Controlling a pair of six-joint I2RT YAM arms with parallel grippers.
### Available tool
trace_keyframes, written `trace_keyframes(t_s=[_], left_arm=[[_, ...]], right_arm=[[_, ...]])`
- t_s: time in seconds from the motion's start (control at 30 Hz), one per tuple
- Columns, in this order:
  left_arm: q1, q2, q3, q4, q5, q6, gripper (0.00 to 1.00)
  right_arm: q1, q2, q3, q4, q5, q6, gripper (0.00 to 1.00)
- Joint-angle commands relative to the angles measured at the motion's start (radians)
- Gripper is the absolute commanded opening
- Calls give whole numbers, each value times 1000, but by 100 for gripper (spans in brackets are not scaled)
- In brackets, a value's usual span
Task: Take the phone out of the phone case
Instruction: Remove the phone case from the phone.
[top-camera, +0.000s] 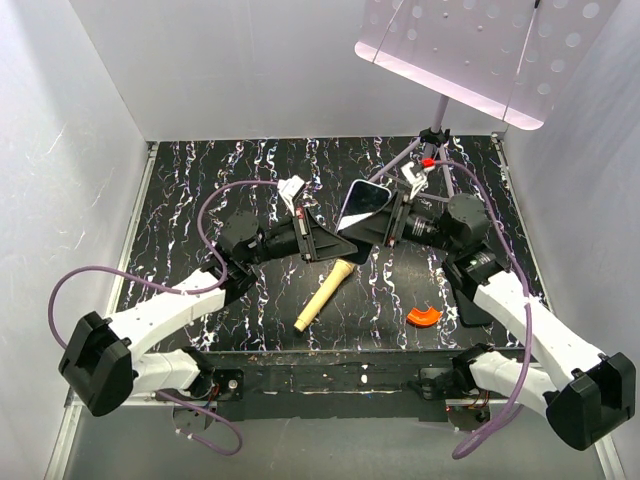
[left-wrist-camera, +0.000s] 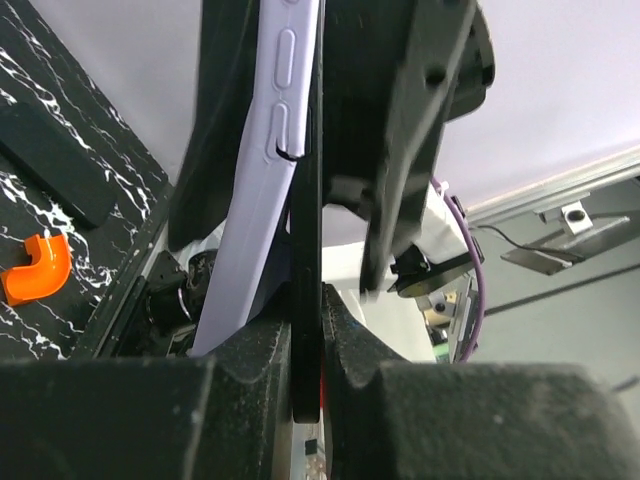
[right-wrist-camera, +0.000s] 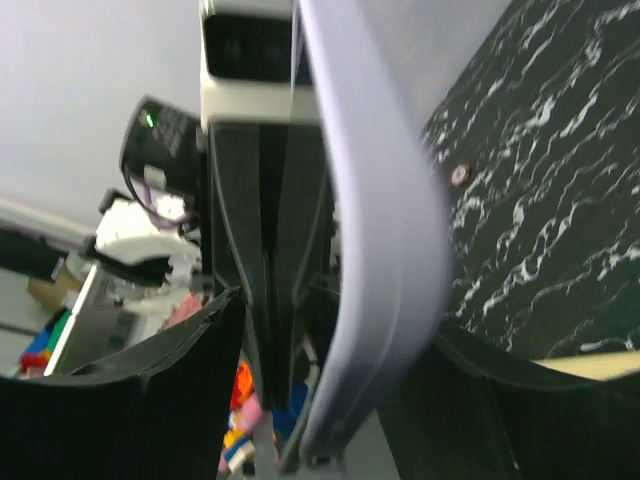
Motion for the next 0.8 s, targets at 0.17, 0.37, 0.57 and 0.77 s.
trace_keyframes(t_s=[0.17, 0.37, 0.57, 0.77], left_arm=[[56, -109, -53, 46, -143, -87, 0], [66, -99, -121, 196, -211, -222, 0], [66, -115, -141, 210, -238, -233, 0], [66, -126, -135, 192, -237, -226, 0]], right_arm=[[27, -171, -138, 34, -39, -96, 80], [41, -197, -183, 88, 34, -49, 63], [84, -163, -185, 119, 61, -49, 45], [95, -165, -183, 73, 99, -72, 39]])
